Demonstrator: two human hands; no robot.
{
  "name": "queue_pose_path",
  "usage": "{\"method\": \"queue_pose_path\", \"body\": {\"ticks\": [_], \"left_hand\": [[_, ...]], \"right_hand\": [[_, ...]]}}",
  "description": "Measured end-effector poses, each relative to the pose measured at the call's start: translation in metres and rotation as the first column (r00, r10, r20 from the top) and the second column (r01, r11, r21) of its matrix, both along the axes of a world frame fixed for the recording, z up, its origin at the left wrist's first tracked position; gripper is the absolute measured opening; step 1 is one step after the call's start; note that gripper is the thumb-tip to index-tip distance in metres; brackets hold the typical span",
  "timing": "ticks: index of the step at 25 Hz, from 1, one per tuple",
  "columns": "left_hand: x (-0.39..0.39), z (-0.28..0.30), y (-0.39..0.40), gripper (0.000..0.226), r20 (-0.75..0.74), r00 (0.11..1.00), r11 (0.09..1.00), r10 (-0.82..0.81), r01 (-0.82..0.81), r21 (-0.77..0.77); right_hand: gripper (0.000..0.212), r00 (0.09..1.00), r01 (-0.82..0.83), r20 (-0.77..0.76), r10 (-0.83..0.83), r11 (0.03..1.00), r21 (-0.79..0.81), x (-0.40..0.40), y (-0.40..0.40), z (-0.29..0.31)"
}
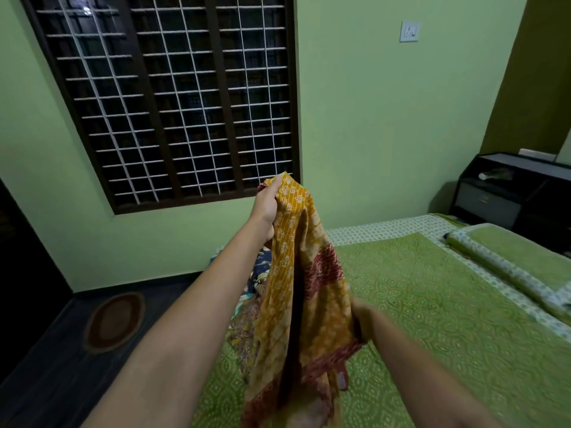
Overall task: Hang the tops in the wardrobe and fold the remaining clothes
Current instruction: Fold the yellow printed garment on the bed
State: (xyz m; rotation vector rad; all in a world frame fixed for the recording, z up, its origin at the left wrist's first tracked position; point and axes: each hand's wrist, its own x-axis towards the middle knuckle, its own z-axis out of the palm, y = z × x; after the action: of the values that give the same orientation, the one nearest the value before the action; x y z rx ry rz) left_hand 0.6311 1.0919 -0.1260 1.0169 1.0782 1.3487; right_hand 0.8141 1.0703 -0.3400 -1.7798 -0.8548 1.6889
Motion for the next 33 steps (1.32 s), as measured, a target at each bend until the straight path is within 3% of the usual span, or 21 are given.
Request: {"method": "queue_pose_path", "body": {"ticks": [2,4,6,8,12,15,18,21,24,26,28,31,33], "left_hand": [[-0.007,0.003,-0.001,0.031,0.014,1.000,1.000,0.005,-0.005,0.029],[-0.022,0.003,-0.003,0.033,0.019,0.999,0.998,0.036,-0.037,0.051],[-0.054,-0.008,-0.002,0.032,0.060,0.995,0.996,0.085,-0.086,0.014],[-0.103,-0.035,-0.005,0.036,0.089,0.982,0.985,0.166,-0.160,-0.068],[-0.192,-0.079,-0.016,0.042,-0.086,0.956,0.929,0.279,-0.292,-0.229],[-0.218,-0.037,-0.010,0.038,-0.025,0.964,0.963,0.264,-0.265,-0.055],[-0.224,0.006,-0.013,0.035,-0.009,0.987,0.984,0.158,-0.156,0.086],[-0.239,-0.005,-0.013,0.024,-0.276,0.931,0.967,0.240,-0.253,-0.012],[-0.239,-0.011,-0.012,0.032,-0.238,0.942,0.970,0.236,-0.243,0.001],[-0.233,-0.028,-0.010,0.029,-0.370,0.915,0.979,0.163,-0.195,-0.052],[-0.228,-0.057,-0.007,0.028,-0.526,0.833,0.960,0.173,-0.262,-0.099],[-0.226,-0.086,-0.003,0.030,-0.592,0.746,0.896,0.305,-0.436,-0.088],[-0.226,-0.086,-0.001,0.017,-0.473,0.824,0.881,0.313,-0.437,-0.179]], "right_hand": [[0.076,0.968,-0.020,-0.250,0.014,1.000,-0.022,-0.009,-0.001,-0.008],[0.055,0.940,0.011,-0.340,-0.005,1.000,0.017,-0.017,0.005,-0.002],[0.035,0.893,0.146,-0.440,-0.099,0.986,0.075,-0.015,0.015,0.009],[0.027,0.861,0.261,-0.477,-0.175,0.958,0.120,-0.001,0.027,0.021],[0.028,0.953,0.189,-0.283,-0.109,0.943,0.272,0.033,0.066,0.089],[0.023,0.955,0.091,-0.289,0.062,0.868,0.489,0.043,0.093,0.194],[0.033,0.992,-0.117,0.037,0.124,0.749,0.653,0.042,0.105,0.246],[0.030,0.985,-0.172,0.123,0.122,0.749,0.640,0.044,0.110,0.234],[0.017,0.996,-0.090,0.051,0.075,0.745,0.660,0.045,0.112,0.222],[0.022,0.962,-0.179,0.272,-0.011,0.729,0.661,0.044,0.114,0.204],[0.025,0.807,-0.375,0.589,-0.045,0.731,0.570,0.046,0.120,0.174],[0.020,0.691,-0.409,0.721,-0.059,0.790,0.457,0.044,0.116,0.144],[0.028,0.848,-0.195,0.510,-0.144,0.810,0.553,0.044,0.118,0.132]]}}
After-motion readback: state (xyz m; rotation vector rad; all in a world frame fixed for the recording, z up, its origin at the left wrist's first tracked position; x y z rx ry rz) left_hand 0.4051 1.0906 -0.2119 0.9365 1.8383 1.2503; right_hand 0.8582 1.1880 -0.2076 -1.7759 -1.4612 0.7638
